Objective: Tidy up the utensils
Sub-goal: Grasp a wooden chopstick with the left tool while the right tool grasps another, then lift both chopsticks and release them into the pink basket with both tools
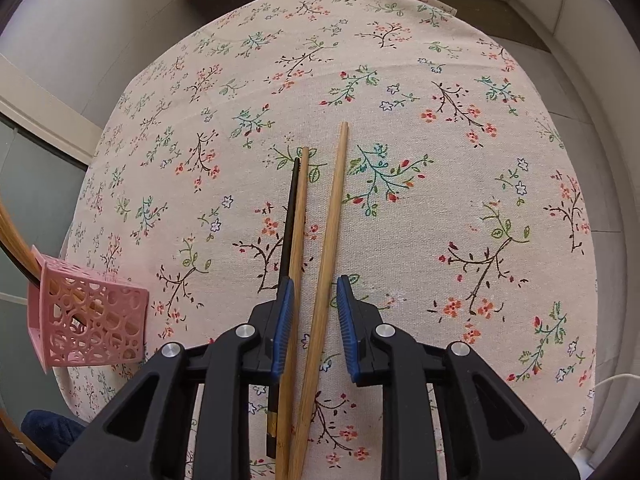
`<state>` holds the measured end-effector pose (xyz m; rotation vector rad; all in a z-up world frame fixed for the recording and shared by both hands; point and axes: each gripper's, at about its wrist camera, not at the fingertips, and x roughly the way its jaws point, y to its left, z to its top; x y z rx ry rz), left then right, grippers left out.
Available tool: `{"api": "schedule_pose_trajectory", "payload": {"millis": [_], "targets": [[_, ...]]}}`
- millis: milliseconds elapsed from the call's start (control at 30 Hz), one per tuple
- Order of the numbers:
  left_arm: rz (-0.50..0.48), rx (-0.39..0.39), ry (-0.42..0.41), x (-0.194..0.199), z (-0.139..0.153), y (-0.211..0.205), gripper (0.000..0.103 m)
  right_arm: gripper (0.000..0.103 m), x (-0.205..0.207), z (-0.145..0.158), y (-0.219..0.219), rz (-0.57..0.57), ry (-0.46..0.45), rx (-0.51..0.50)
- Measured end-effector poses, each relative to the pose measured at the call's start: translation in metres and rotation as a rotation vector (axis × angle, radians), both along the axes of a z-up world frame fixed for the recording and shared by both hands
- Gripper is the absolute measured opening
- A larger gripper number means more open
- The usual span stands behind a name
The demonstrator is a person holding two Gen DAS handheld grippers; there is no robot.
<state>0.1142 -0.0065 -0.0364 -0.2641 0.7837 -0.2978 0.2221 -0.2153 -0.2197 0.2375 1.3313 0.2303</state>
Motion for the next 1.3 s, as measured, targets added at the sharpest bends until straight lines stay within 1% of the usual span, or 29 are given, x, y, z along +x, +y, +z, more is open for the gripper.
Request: {"api": "schedule_pose_trajectory", "payload": {"millis": [33,100,133,167,200,233,367,433,500,700,767,900,1033,1133,1233,1300], "targets": [[0.003,-0.002,-0.003,-0.001,0.001,0.002,0.006,0.018,0.0,0.0,0.001,0.004,0.001,0.008],[0.002,0.004,-0.017,-0.003,0.004,0.004,0.006,0.016,0.0,-0.002,0.006,0.013,0.006,0.016],[0.0,0.008,-0.026,-0.004,0.005,0.006,0.006,0.013,0.0,-0.002,0.007,0.014,0.005,0.017],[0.001,0.012,-0.033,-0.006,0.007,0.006,0.006,0.013,0.0,-0.001,0.006,0.012,0.006,0.018],[0.0,0.015,-0.038,-0.007,0.007,0.009,0.006,0.009,0.0,-0.001,0.006,0.012,0.009,0.032],[0.0,0.014,-0.04,-0.007,0.007,0.01,0.006,0.008,-0.001,-0.001,0.004,0.009,0.014,0.041],[0.008,0.005,-0.038,-0.006,0.006,0.016,0.006,0.008,0.0,-0.003,0.002,-0.004,0.025,0.066],[0.009,0.004,-0.038,-0.006,0.005,0.018,0.006,0.008,-0.002,-0.001,0.0,-0.009,0.021,0.058],[0.01,0.003,-0.039,-0.006,0.006,0.018,0.006,0.008,-0.005,0.003,0.0,-0.014,0.012,0.05],[0.02,0.006,-0.045,-0.004,0.005,0.024,0.006,0.008,-0.014,0.024,-0.005,-0.016,-0.039,0.08],[0.028,-0.006,-0.055,-0.005,0.007,0.027,0.006,0.008,-0.017,0.037,-0.007,-0.017,-0.089,0.09],[0.052,-0.027,-0.11,-0.007,0.016,0.038,0.006,0.008,-0.028,0.083,-0.008,0.003,-0.283,0.123],[0.098,-0.045,-0.192,-0.009,0.027,0.049,0.006,0.007,-0.037,0.116,-0.006,0.014,-0.439,0.151],[0.13,-0.069,-0.25,-0.011,0.031,0.057,0.006,0.008,-0.043,0.135,-0.004,0.013,-0.536,0.189],[0.164,-0.06,-0.307,-0.012,0.033,0.061,0.006,0.008,-0.049,0.152,0.0,0.016,-0.623,0.236],[0.188,-0.056,-0.327,-0.012,0.03,0.062,0.006,0.008,-0.054,0.161,0.006,0.021,-0.667,0.263]]}}
